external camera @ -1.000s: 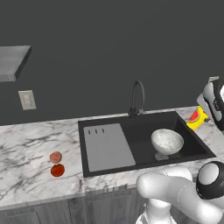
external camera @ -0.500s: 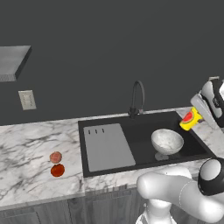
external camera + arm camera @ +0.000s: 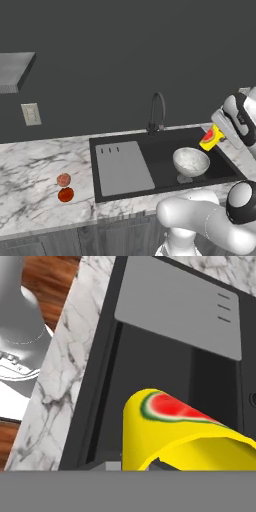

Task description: Remove the tomato and peach from the sink. Then move the bowl and cup from the counter to the sink for washing.

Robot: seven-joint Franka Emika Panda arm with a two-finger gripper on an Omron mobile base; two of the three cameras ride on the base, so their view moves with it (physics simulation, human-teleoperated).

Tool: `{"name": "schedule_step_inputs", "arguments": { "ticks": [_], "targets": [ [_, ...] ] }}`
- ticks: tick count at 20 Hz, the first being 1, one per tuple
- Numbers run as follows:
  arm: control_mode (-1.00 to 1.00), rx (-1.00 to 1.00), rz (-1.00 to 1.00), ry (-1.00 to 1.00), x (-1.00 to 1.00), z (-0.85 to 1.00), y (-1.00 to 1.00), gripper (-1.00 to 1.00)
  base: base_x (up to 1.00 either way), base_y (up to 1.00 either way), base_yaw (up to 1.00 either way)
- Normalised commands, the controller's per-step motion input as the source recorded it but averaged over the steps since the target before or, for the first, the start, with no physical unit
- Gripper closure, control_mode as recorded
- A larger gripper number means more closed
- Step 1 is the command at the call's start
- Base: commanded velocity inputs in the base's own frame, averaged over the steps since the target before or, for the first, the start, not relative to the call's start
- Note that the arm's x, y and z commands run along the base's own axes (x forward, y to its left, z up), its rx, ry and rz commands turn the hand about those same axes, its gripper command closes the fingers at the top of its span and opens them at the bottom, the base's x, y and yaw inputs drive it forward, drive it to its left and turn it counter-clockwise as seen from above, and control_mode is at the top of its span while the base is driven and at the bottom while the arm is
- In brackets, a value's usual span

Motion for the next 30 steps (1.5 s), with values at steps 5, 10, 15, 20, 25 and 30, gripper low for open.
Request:
{"name": "schedule_step_inputs", "arguments": {
  "ticks": [5,10,15,20,25,30],
  "targets": [
    [-1.0,-0.02,0.0,0.0,0.11,-0.24,0.15,1.0,0.0,0.0,0.0],
    [-1.0,-0.08,0.0,0.0,0.17,-0.22,0.06,1.0,0.0,0.0,0.0],
    [-1.0,-0.14,0.0,0.0,0.22,-0.17,0.0,1.0,0.0,0.0,0.0],
    [-1.0,-0.05,0.0,0.0,0.23,-0.18,0.09,1.0,0.0,0.0,0.0],
    [-1.0,0.0,0.0,0.0,0.21,-0.17,0.17,1.0,0.0,0.0,0.0],
    [-1.0,0.0,0.01,0.0,0.2,-0.24,0.23,1.0,0.0,0.0,0.0]
  ]
}}
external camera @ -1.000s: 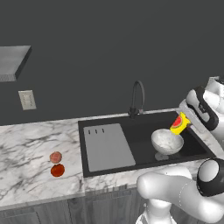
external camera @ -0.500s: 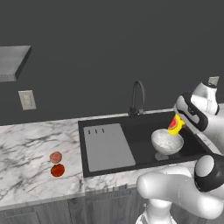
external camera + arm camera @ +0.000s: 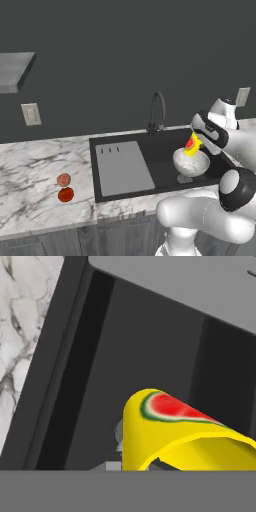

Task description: Remove the tomato and peach from the sink. Then move the bowl and cup from the counter to the sink for washing.

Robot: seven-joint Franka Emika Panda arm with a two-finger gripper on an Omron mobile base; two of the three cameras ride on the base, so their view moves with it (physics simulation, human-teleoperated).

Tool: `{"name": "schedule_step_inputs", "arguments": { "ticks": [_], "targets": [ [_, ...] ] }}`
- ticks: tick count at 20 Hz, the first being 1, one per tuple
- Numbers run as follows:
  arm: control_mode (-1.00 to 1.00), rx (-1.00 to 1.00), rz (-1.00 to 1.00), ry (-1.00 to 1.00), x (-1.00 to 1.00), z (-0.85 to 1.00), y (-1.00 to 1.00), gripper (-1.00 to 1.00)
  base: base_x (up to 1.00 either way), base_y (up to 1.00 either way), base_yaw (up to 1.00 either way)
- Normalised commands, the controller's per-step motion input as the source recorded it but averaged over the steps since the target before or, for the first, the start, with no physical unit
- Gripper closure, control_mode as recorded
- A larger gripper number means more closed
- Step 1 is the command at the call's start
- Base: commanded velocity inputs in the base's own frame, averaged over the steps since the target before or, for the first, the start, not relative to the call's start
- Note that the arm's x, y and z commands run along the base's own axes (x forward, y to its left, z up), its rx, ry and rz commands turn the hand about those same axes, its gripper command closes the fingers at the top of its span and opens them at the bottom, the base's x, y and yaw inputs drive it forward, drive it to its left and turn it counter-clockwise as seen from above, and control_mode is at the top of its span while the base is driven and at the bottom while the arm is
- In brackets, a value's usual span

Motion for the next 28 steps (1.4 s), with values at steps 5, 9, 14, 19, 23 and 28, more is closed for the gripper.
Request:
{"name": "schedule_step_inputs", "arguments": {
  "ticks": [5,9,14,19,23,28],
  "targets": [
    [-1.0,0.0,0.02,0.0,0.2,-0.25,0.2,1.0,0.0,0.0,0.0],
    [-1.0,0.0,0.02,0.0,0.18,-0.27,0.18,1.0,0.0,0.0,0.0],
    [-1.0,0.0,0.01,0.0,0.19,-0.27,0.16,1.0,0.0,0.0,0.0],
    [-1.0,0.0,0.01,0.0,0.19,-0.27,0.17,1.0,0.0,0.0,0.0],
    [-1.0,-0.02,0.0,0.0,0.17,-0.27,0.16,1.0,0.0,0.0,0.0],
    [-1.0,-0.02,0.0,0.02,0.15,-0.3,0.13,1.0,0.0,0.0,0.0]
  ]
}}
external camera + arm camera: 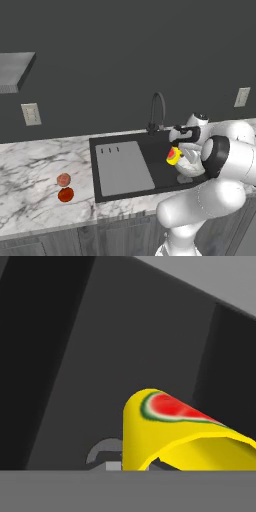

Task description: Remove the tomato and peach from the sink. Then move the bowl and cup from the counter to the sink for washing.

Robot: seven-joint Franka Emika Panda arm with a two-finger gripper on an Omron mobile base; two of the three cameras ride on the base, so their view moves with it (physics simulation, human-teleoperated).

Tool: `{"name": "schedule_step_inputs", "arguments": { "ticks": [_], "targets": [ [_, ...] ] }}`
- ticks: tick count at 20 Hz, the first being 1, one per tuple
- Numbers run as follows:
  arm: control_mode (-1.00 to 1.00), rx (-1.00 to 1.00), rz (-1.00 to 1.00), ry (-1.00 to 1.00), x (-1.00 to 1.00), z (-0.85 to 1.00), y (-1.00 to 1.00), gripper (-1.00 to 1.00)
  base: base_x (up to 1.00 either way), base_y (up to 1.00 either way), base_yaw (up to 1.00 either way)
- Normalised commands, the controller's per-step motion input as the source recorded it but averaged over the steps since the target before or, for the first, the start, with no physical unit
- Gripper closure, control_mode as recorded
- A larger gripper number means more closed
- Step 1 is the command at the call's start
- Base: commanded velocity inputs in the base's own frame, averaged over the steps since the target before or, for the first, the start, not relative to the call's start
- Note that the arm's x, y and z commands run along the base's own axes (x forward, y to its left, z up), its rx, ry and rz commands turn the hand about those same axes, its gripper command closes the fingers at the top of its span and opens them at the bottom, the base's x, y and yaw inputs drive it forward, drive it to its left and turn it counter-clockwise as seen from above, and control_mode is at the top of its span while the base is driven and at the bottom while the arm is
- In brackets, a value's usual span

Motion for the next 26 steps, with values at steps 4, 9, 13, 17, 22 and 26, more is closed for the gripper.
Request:
{"name": "schedule_step_inputs", "arguments": {
  "ticks": [4,9,13,17,22,26],
  "targets": [
    [-1.0,-0.02,0.0,0.05,0.14,-0.31,0.12,1.0,0.0,0.0,0.0],
    [-1.0,0.0,0.01,0.05,0.12,-0.31,0.09,1.0,0.0,0.0,0.0],
    [-1.0,0.0,0.03,0.07,0.12,-0.29,0.1,1.0,0.0,0.0,0.0],
    [-1.0,-0.02,0.03,0.02,0.12,-0.28,0.06,1.0,0.0,0.0,0.0],
    [-1.0,-0.04,0.02,0.0,0.14,-0.29,0.05,1.0,0.0,0.0,0.0],
    [-1.0,-0.04,0.01,0.0,0.13,-0.28,0.03,1.0,0.0,0.0,0.0]
  ]
}}
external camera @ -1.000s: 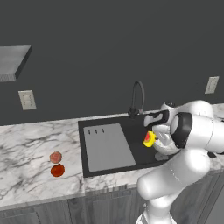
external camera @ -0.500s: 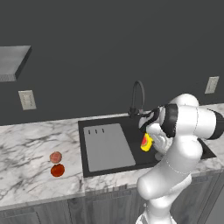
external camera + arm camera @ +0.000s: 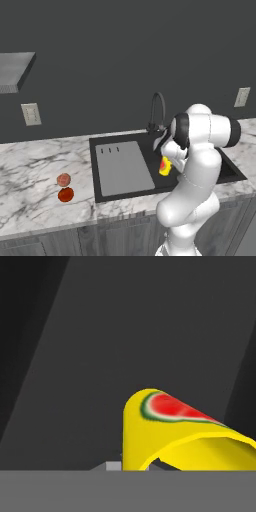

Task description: Remove the tomato and peach from the sink. Then move the bowl and cup from the counter to the sink for washing.

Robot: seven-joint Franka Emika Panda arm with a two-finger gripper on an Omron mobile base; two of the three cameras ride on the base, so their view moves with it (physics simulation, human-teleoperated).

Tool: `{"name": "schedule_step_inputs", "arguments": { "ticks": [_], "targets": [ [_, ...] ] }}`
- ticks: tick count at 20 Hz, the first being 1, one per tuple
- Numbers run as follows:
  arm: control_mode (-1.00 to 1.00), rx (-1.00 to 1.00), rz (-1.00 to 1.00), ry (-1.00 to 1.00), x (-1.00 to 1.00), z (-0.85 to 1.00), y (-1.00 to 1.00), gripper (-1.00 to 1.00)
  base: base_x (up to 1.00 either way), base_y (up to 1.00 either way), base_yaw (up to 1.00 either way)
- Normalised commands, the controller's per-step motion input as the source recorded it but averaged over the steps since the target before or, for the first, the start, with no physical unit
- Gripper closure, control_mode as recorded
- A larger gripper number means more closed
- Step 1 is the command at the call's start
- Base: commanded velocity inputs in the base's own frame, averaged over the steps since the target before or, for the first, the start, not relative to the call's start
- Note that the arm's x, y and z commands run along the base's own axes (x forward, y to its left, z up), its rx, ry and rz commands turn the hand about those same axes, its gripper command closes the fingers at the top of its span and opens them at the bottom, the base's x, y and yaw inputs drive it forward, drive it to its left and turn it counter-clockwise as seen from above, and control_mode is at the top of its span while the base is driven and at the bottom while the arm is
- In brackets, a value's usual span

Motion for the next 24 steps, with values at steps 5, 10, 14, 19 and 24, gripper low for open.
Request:
{"name": "schedule_step_inputs", "arguments": {
  "ticks": [5,10,14,19,24],
  "targets": [
    [-1.0,-0.02,0.01,0.0,0.11,-0.28,0.06,1.0,0.0,0.0,0.0],
    [-1.0,0.0,0.02,0.0,0.09,-0.29,0.03,1.0,0.0,0.0,0.0],
    [-1.0,0.0,0.03,0.0,0.09,-0.28,0.0,1.0,0.0,0.0,0.0],
    [-1.0,-0.01,0.03,0.0,0.09,-0.29,0.0,1.0,0.0,0.0,0.0],
    [-1.0,0.0,0.03,0.0,0.08,-0.29,0.0,1.0,0.0,0.0,0.0]
  ]
}}
